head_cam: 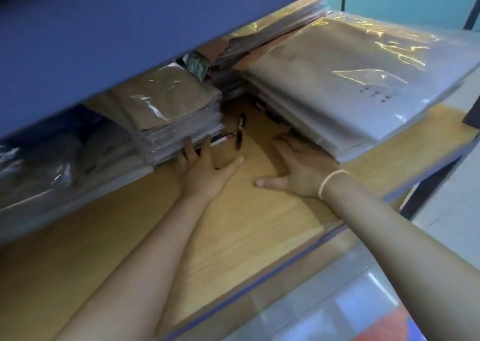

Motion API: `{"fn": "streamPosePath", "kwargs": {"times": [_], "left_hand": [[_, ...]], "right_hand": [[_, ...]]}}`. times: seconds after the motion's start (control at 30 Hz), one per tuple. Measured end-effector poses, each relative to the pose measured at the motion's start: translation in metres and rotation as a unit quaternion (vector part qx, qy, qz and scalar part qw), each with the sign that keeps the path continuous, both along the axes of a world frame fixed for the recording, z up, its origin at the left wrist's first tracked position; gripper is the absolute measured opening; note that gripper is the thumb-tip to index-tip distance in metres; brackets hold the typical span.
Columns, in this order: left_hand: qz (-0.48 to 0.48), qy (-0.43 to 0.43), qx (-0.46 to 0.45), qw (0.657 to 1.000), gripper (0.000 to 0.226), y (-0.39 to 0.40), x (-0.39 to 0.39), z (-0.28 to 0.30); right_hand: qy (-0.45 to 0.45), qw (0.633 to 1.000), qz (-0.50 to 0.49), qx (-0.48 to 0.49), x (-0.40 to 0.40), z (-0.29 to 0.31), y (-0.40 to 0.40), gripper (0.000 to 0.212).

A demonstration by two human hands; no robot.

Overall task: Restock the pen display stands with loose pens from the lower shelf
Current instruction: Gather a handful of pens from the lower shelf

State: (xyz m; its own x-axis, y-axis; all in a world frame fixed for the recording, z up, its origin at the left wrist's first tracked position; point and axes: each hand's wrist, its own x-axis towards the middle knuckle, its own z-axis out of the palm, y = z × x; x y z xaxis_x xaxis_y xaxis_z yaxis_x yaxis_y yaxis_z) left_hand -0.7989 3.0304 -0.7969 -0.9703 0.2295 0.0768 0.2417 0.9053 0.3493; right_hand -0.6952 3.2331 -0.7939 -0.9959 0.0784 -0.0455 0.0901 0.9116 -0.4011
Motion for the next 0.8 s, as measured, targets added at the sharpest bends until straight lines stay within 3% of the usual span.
{"fn": "streamPosePath", "kwargs": {"times": [0.13, 0.4, 0.67, 0.8], "left_hand": [[-0.077, -0.024, 0.063, 0.995, 0.116, -0.013, 0.011, 0.001], [-0.129, -0.015, 0.132, 0.983, 0.087, -0.021, -0.005, -0.005], [-0.097, 0.055, -0.028, 0.993, 0.089, -0.007, -0.024, -0.006], [-0.061, 0.045, -0.046, 0.996, 0.104, -0.004, -0.024, -0.006]], "right_hand": [[0.003, 1.0, -0.006, 0.002, -0.011, 0.002, -0.002, 0.118], [0.035, 0.999, -0.041, 0.01, -0.006, 0.005, -0.008, 0.107], [0.06, 0.997, -0.033, -0.019, -0.004, 0.007, -0.006, 0.093], [0.073, 0.996, -0.024, -0.041, -0.003, 0.006, -0.006, 0.094]]}}
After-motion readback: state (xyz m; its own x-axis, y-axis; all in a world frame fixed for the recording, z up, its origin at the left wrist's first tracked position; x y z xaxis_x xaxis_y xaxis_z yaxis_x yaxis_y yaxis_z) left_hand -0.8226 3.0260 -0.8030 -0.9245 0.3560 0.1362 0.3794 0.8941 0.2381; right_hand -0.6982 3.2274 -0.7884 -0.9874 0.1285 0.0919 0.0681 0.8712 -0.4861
